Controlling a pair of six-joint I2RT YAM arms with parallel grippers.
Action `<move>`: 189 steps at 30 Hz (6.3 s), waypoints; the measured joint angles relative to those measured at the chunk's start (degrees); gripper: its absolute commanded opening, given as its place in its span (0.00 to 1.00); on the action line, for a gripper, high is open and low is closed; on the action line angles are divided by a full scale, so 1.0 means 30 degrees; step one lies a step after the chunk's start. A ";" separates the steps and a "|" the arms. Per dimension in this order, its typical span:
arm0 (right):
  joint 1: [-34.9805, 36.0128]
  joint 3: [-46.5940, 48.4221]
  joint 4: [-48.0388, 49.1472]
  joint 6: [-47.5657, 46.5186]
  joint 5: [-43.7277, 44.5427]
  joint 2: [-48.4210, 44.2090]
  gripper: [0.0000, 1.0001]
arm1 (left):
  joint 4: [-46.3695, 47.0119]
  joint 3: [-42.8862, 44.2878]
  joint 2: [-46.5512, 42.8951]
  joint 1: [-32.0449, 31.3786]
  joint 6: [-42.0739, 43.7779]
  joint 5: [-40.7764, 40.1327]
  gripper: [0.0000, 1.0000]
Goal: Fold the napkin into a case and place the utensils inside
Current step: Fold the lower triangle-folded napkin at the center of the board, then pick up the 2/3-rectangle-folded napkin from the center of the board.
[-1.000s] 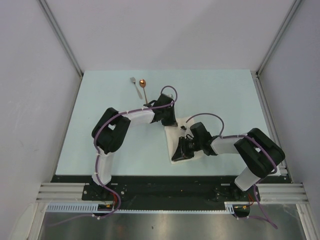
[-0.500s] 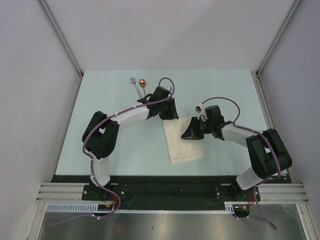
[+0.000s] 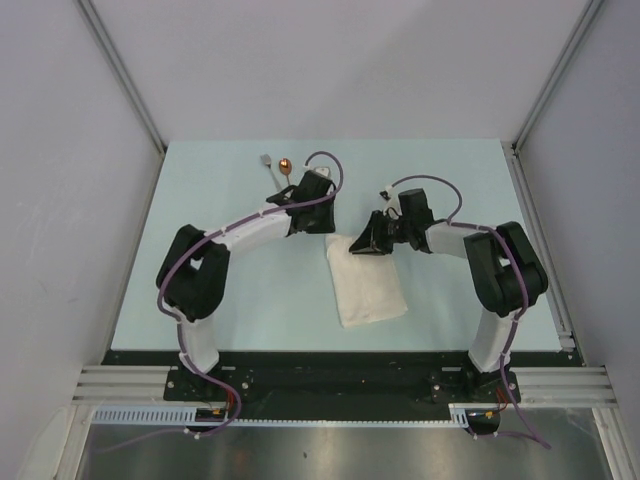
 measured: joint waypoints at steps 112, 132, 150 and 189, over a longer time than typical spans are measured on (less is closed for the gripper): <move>-0.0663 0.4269 -0.0328 0.0007 -0.0991 0.5705 0.13 | 0.0925 0.0270 0.3220 -0.1989 -0.1049 -0.2754 0.07; 0.0189 0.4845 -0.4867 -0.2186 0.1494 0.3060 0.34 | 0.1406 -0.3126 -0.2878 -0.1880 -0.0816 -0.1967 0.29; -0.0168 -0.6258 -0.8364 -0.2565 0.4626 -1.0579 0.77 | 0.4517 -0.7118 -0.2761 -0.3832 -0.2091 0.2754 0.48; -1.0426 -0.7839 -0.9100 -0.1821 0.5056 -1.2043 0.82 | -0.5632 0.6747 0.7519 -1.2896 -0.3745 -0.8969 0.08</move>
